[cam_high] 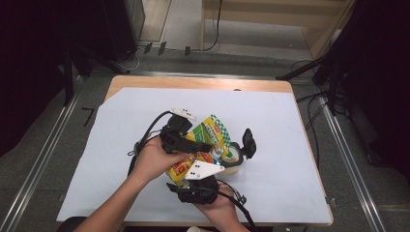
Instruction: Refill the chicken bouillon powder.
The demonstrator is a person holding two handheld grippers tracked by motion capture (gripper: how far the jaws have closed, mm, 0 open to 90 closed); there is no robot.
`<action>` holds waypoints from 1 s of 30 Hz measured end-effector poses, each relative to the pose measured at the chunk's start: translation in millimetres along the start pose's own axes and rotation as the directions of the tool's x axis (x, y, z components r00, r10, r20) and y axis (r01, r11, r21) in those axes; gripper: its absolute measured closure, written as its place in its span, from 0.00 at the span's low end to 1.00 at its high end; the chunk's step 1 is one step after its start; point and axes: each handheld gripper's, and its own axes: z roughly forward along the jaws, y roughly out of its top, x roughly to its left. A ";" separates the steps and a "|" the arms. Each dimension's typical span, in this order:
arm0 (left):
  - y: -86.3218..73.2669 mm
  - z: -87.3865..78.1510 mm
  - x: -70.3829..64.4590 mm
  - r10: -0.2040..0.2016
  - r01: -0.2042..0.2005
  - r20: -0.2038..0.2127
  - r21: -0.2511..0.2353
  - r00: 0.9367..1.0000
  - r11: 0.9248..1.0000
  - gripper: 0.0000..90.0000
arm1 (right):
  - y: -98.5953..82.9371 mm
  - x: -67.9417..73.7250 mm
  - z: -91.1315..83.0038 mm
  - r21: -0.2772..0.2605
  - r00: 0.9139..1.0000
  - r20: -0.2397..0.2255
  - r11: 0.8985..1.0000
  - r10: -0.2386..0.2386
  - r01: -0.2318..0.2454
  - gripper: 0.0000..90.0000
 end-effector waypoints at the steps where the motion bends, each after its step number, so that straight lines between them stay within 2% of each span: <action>1: 0.2 0.3 0.2 -0.002 0.002 -0.002 0.000 1.000 1.000 0.72 | 0.1 -0.1 0.1 0.001 1.000 0.001 1.000 0.000 0.000 0.59; 7: 2.0 1.8 2.2 -0.023 0.023 0.003 -0.003 1.000 1.000 0.72 | 0.2 -0.7 0.7 -0.004 1.000 -0.026 1.000 0.012 -0.012 0.54; 17: 3.9 2.1 2.7 -0.030 0.030 0.003 0.005 1.000 1.000 0.74 | 1.0 -0.4 0.3 -0.003 1.000 -0.023 1.000 0.002 -0.002 0.52; 21: 4.1 2.8 4.1 -0.047 0.047 0.010 0.006 0.999 0.999 0.74 | 1.2 -0.1 0.2 0.002 1.000 -0.013 1.000 -0.006 0.006 0.54; 25: 6.0 2.0 5.1 -0.059 0.059 0.014 0.017 0.998 0.998 0.75 | 2.2 2.7 -0.6 0.006 0.999 0.030 0.999 -0.035 0.034 0.61; 30: 6.9 2.7 7.2 -0.073 0.073 0.015 0.023 0.997 0.997 0.75 | 3.5 0.7 0.3 0.008 0.999 0.033 1.000 -0.013 0.012 0.63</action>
